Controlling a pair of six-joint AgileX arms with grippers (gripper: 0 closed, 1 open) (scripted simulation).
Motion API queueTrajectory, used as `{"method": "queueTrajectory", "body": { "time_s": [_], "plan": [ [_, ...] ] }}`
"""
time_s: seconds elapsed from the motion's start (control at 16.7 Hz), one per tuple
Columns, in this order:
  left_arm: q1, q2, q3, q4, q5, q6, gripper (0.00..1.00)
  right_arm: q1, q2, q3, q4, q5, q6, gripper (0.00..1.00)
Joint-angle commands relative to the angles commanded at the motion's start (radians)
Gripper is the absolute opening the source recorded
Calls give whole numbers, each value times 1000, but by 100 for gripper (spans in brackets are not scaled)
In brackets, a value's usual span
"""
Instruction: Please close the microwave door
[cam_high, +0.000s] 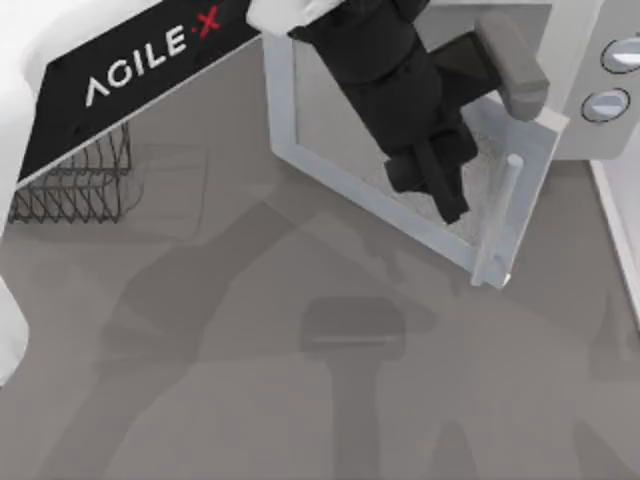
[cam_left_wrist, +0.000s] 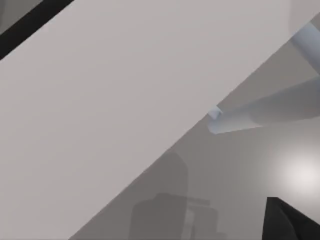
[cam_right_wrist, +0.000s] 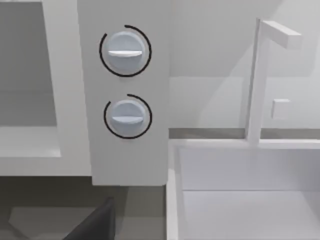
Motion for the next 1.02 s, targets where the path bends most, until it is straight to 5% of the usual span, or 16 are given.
{"method": "queueTrajectory", "body": {
  "time_s": [1.02],
  "plan": [
    [-38,75,93,-29,-10,-39,0,0,0,0,0,0,0,100]
  ]
}}
